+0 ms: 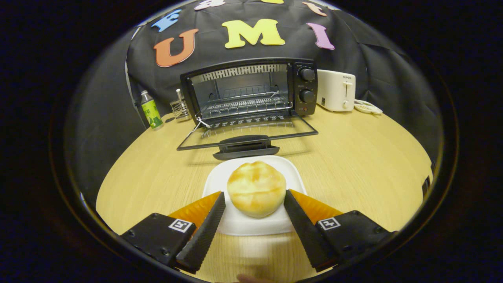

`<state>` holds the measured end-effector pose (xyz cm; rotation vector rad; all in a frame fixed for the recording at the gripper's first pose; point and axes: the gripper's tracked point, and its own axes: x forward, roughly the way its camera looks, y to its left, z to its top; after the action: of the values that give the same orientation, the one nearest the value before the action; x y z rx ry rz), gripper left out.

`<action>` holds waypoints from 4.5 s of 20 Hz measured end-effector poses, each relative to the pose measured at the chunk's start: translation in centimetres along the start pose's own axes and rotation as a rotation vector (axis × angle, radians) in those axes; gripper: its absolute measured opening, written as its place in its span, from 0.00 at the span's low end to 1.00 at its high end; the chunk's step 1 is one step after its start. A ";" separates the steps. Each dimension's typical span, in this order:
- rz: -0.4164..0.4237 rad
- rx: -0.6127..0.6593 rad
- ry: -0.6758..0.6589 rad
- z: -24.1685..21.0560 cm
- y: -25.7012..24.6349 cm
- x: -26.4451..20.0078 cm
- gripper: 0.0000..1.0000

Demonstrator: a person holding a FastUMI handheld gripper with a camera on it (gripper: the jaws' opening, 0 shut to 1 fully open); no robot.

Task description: Open the toaster oven, put the food inside, and close the toaster oven door.

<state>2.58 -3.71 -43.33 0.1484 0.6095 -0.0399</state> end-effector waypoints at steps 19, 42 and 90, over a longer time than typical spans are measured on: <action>0.176 0.191 -0.099 4.3 1.6 -4.1 0.78; 0.369 0.491 -0.363 20.2 3.4 7.7 0.77; 0.121 0.008 0.144 6.3 3.0 2.8 1.00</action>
<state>8.73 -1.72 -39.45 0.1966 0.7432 0.0861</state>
